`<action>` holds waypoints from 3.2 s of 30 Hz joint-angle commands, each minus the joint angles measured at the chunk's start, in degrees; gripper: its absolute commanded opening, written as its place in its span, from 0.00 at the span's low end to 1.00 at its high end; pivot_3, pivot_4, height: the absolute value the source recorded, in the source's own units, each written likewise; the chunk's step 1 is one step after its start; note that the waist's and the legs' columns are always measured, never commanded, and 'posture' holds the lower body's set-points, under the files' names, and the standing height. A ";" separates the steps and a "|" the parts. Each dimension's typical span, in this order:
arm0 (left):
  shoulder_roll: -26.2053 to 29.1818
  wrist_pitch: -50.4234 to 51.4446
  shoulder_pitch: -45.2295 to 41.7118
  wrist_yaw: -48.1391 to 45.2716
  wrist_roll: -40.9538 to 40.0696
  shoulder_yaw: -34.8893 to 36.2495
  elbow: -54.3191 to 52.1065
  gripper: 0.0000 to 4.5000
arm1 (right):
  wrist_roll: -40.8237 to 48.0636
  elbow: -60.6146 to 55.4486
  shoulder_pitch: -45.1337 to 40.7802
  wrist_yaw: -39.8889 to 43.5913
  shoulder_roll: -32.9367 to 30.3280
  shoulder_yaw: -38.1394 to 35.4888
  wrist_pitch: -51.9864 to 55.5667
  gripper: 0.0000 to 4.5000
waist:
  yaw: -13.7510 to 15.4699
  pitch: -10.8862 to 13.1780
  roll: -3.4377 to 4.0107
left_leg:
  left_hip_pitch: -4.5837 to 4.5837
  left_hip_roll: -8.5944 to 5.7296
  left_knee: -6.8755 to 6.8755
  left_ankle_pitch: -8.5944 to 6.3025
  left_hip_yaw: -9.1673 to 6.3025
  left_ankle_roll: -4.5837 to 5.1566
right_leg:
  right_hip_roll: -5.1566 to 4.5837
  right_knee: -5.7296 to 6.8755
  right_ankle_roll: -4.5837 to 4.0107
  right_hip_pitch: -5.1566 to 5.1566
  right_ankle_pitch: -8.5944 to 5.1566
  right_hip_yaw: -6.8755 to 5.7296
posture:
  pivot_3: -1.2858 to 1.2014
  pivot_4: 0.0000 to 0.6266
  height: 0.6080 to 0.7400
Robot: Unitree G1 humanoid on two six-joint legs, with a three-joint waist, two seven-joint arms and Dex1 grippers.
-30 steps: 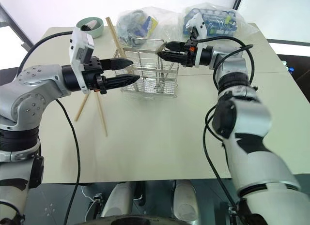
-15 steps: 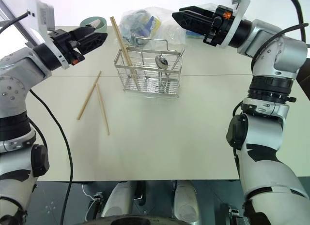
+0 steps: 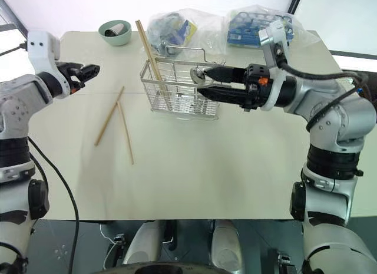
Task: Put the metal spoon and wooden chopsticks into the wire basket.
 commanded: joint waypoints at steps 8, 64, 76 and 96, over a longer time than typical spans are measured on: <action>-1.43 -4.76 -2.17 -3.48 9.18 -7.34 13.33 0.66 | 9.73 -9.09 5.95 -8.43 -2.16 -2.26 0.75 0.67 | 0.24 -0.03 -0.10 | -0.02 0.00 0.00 -0.03 0.01 0.05 | -0.01 -0.02 -0.01 0.00 0.00 -0.01 | 0.52 0.24 0.75; -6.47 -47.79 -21.76 10.13 17.35 4.98 58.14 0.01 | 19.61 -9.84 13.23 -23.83 -5.60 -2.88 -4.73 0.68 | 0.29 0.01 -0.56 | -0.13 0.08 0.03 -0.13 0.03 0.22 | -0.02 -0.07 -0.01 -0.09 0.05 -0.06 | 0.52 0.24 0.75; -19.47 -48.12 -35.19 4.13 -3.71 15.80 35.99 0.01 | 20.60 -10.22 14.35 -26.33 -5.84 -3.45 -4.59 0.68 | 1.45 0.05 -0.91 | -0.34 0.07 0.19 -0.14 0.02 0.25 | -0.02 -0.21 0.07 -0.09 0.17 -0.12 | 0.52 0.24 0.75; -33.86 -64.86 -36.04 -0.88 6.31 6.01 47.56 0.01 | 26.14 -15.67 21.56 -35.33 -5.98 -7.82 -6.67 0.68 | 1.41 0.05 -0.94 | -0.37 0.07 0.19 -0.20 0.05 0.37 | 0.04 -0.37 0.10 -0.08 0.21 -0.12 | 0.52 0.24 0.75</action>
